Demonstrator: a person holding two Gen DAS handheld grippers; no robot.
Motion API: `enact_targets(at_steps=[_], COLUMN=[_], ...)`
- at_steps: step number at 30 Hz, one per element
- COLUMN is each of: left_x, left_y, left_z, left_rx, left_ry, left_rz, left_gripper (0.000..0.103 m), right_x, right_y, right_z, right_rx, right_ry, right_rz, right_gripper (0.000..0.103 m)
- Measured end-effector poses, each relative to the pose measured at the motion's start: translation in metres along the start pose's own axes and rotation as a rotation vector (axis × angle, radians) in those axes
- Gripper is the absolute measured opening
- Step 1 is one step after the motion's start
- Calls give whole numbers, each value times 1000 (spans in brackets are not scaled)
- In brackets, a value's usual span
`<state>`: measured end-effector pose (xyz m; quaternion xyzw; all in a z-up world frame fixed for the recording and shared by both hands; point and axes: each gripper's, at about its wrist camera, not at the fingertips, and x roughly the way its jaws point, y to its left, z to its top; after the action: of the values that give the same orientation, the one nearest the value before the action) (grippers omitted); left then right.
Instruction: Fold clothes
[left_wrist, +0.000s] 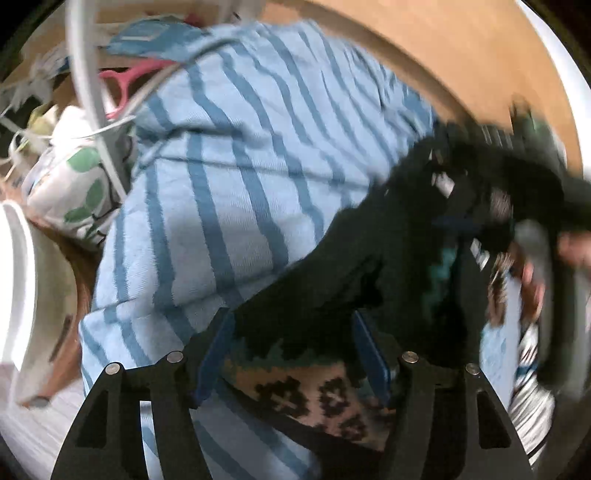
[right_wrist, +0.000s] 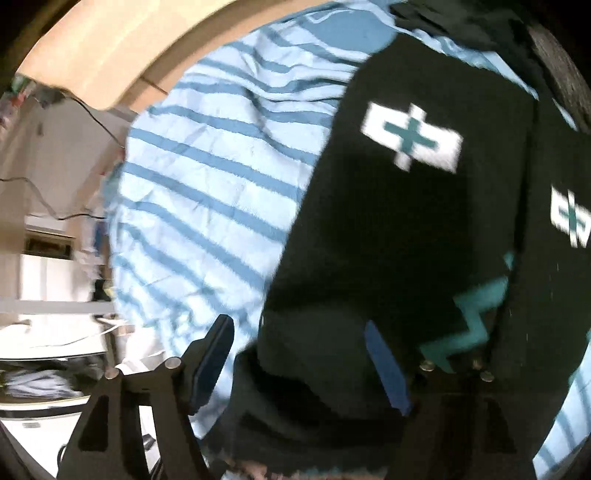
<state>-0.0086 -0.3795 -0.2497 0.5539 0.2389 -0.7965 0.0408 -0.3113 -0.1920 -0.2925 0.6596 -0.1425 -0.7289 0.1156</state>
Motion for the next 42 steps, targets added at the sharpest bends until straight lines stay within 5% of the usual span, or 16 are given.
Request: enact_targets(at_steps=[4,5,6,7,9,19,22,27,31,34,40,42], left_x=[12,12,11,11,9,-58,-86,-86,-18,3,-37,-47], left_y=[-3,-2,-2,-1,3,-35,-71,-159,-197,-195,-172,-163], left_z=[1,1,0,-1,-4,-26,-43,-87,-121,-137,-105,-92], left_rx=[32,21,13,6,-30,-105,-61,113,140,96,67,20], left_ry=[4,-3,-11,-17,-13,-71,-74,-15,176,246,97,78], left_rz=[3,-8,-15,-23,-55,-323,-438,-480,-410,-423,-351,-306], left_gripper=[66,66,62,42,23,13,9,0,0,0,1,17], right_x=[31,37,39,38,32,-67,-102,-133,-110,-88,-89,-98], right_y=[5,3,1,-2,-9,-59,-84,-152,-236,-288,-289,-273], right_z=[12,12,10,7,0,-40,-55,-70,-89,-108,-133,-137], right_rx=[2,-7,-24,-46,-69,-39,-37,38,196,303,313,286], right_ry=[46,54,47,33,23,-105,-157,-203,-149,-73,-66,-88], right_rz=[-44,-47,-57,-50,-12,119,121,104,45,37,139,177], right_gripper=[71,48,38,30,16,14,14,12,4,4,7,9])
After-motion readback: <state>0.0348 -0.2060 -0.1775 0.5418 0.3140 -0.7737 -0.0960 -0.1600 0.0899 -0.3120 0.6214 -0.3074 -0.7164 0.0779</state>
